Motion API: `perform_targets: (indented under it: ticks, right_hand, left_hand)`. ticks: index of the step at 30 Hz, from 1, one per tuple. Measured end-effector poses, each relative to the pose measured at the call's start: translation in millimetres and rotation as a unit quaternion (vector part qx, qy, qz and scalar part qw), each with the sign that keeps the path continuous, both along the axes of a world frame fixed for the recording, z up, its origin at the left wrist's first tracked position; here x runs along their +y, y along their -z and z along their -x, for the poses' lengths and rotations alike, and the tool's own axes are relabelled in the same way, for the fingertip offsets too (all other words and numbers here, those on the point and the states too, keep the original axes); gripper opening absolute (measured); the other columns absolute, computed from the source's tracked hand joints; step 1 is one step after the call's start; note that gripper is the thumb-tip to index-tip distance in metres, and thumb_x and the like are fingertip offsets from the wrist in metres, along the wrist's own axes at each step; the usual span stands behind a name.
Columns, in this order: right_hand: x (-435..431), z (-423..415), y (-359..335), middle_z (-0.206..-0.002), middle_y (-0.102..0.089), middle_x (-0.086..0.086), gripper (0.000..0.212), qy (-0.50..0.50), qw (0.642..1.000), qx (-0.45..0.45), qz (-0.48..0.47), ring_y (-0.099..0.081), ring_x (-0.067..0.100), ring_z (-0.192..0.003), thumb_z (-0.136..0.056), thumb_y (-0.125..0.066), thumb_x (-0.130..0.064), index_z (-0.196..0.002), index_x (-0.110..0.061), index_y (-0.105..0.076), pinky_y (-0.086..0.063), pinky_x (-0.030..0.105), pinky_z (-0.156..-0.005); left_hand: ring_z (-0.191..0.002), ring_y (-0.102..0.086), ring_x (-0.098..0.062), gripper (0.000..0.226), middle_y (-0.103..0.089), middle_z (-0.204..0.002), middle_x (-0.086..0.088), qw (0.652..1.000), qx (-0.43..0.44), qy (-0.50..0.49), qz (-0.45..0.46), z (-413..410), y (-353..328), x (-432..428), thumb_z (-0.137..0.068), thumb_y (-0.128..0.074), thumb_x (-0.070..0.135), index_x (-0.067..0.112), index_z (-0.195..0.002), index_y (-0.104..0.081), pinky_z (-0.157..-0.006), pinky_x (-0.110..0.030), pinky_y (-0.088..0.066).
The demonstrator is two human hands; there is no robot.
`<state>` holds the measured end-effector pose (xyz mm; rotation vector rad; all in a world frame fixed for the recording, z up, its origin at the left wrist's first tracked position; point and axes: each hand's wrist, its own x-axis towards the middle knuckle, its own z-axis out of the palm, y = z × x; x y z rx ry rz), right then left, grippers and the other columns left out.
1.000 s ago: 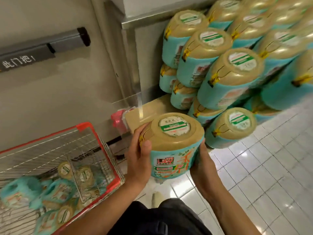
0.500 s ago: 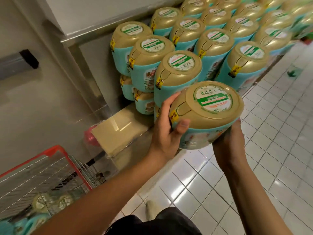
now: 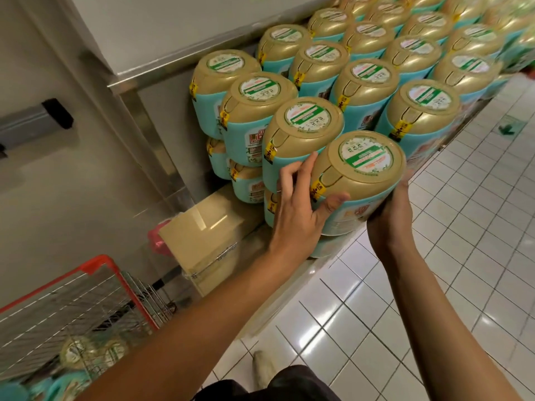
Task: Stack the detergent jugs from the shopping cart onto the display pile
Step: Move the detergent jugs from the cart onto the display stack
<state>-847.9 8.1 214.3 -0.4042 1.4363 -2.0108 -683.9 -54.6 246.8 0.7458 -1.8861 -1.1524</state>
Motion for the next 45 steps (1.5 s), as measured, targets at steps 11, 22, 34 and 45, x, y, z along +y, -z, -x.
perform_targets:
  ticks: [11, 22, 34, 45]
  right_hand:
    - [-4.2, -22.5, 25.5, -0.139, -0.07, 0.004, 0.063, 0.073, 0.997, 0.016, 0.017, -0.065, 0.021, -0.133, -0.111, -0.032, -0.059, -0.151, -0.015, -0.052, -0.056, 0.036, -0.106]
    - [7.6, -28.4, 60.3, -0.15, -0.062, -0.003, 0.064, 0.069, 0.993, 0.09, 0.016, -0.057, 0.013, -0.14, -0.107, -0.037, -0.064, -0.157, -0.024, -0.043, -0.053, 0.021, -0.102]
    - [17.7, -43.4, 76.4, -0.158, -0.045, -0.012, 0.067, 0.091, 0.98, 0.168, -0.056, -0.046, 0.001, -0.144, -0.104, -0.036, -0.073, -0.159, -0.035, -0.035, -0.044, 0.032, -0.115]
    - [20.2, -37.7, 78.2, -0.163, -0.041, -0.005, 0.068, 0.059, 0.982, 0.171, -0.058, -0.043, 0.005, -0.148, -0.106, -0.037, -0.065, -0.163, -0.029, -0.031, -0.041, 0.035, -0.12]
  left_hand:
    - [-0.126, -0.052, -0.027, 0.068, -0.045, -0.135, -0.008, 0.985, -0.104, -0.075, 0.116, 2.9, -3.4, 7.5, -0.099, -0.046, 0.063, 0.033, -0.159, -0.043, -0.097, -0.05, -0.056]
    - [-0.156, -0.027, -0.015, 0.097, -0.026, -0.171, 0.0, 0.993, -0.114, -0.027, 0.017, -8.3, 25.6, 15.2, -0.094, -0.072, 0.055, 0.028, -0.166, -0.013, -0.117, -0.025, -0.028]
    - [-0.152, -0.033, -0.02, 0.08, -0.037, -0.164, -0.002, 0.969, -0.193, 0.031, -0.152, -11.2, 78.0, 13.8, -0.095, -0.069, 0.057, 0.02, -0.157, -0.034, -0.121, -0.043, -0.037]
    - [-0.157, -0.027, -0.017, 0.074, -0.017, -0.173, 0.008, 0.971, -0.202, 0.057, -0.118, -14.5, 99.5, 22.0, -0.101, -0.07, 0.032, 0.026, -0.163, -0.031, -0.125, -0.034, -0.03]
